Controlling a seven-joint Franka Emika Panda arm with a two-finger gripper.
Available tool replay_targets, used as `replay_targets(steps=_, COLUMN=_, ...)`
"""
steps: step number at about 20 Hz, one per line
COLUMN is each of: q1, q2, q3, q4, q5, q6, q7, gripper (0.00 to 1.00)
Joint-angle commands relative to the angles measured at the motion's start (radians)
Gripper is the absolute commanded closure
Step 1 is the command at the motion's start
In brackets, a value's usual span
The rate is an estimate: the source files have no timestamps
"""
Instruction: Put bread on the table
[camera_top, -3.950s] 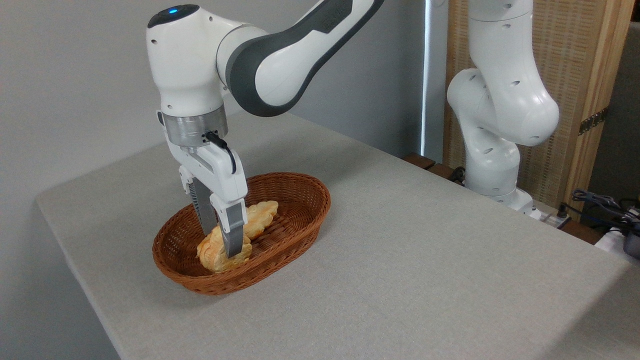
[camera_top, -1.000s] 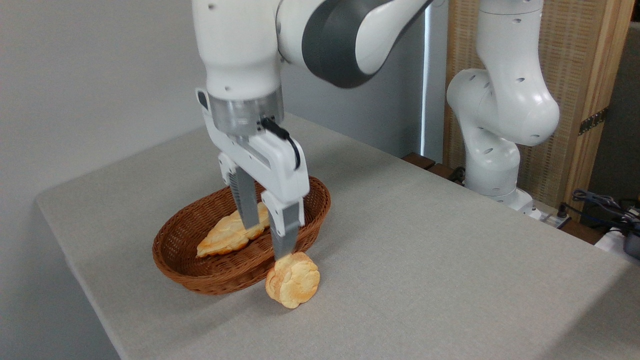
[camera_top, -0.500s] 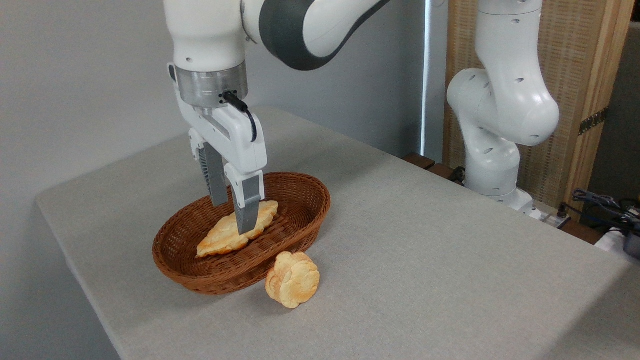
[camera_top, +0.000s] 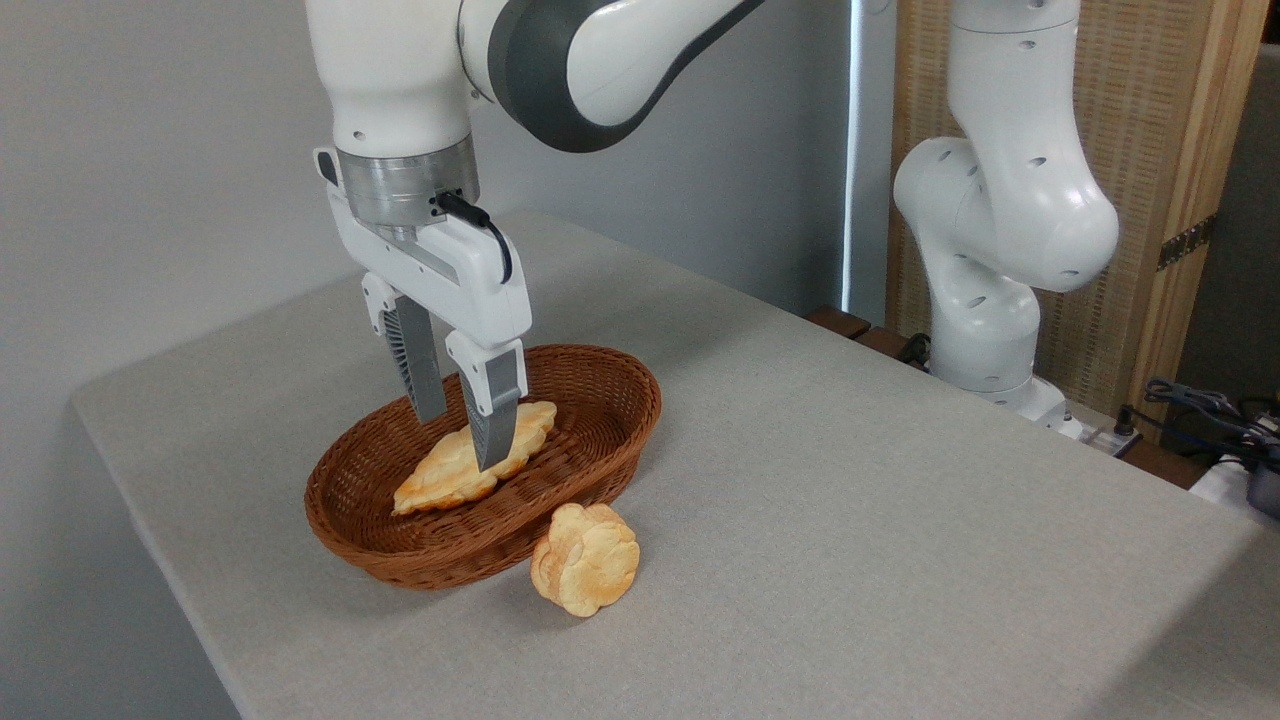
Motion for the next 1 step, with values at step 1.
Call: replay_targets(steps=1, q1=0.004, q2=-0.008, q3=0.010, q4=0.018, q5=0.013, q6=0.011, q7=-0.017, gripper=0.00)
